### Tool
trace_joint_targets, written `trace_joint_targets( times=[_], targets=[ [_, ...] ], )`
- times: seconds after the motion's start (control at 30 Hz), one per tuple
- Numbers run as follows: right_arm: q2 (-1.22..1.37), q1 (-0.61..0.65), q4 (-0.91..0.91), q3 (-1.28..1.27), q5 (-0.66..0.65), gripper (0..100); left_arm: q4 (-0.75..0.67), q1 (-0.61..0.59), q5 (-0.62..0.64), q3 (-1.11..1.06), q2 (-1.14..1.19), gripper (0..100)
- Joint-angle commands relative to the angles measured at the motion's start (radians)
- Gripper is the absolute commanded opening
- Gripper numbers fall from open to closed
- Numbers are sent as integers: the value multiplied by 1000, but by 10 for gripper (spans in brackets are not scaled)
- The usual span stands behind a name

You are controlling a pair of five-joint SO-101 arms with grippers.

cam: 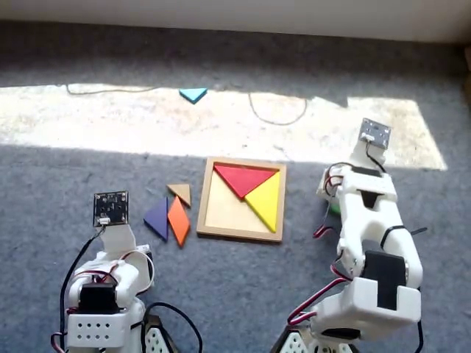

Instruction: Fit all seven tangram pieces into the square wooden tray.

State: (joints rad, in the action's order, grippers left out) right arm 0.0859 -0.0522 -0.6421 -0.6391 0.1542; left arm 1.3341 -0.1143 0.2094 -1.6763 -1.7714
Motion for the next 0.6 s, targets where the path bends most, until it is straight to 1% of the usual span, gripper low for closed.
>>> trace_joint_targets(
  times=[0.0, 0.1, 0.23, 0.47, 0.57],
  targets=[
    [15, -15, -1, 35, -2, 152, 6, 7, 5, -21, -45, 7],
    [12, -31, -2, 42, -11, 128, 6, 7, 5, -21, -45, 7],
    [-15, -35, -2, 42, -95, 104, 6, 7, 5, -21, -45, 7],
    [-246, -27, -4, 19, -160, 101, 6, 7, 5, -21, -45, 7],
    [-329, 16, -4, -12, -187, 101, 6, 7, 5, -21, -45, 7]
  ],
)
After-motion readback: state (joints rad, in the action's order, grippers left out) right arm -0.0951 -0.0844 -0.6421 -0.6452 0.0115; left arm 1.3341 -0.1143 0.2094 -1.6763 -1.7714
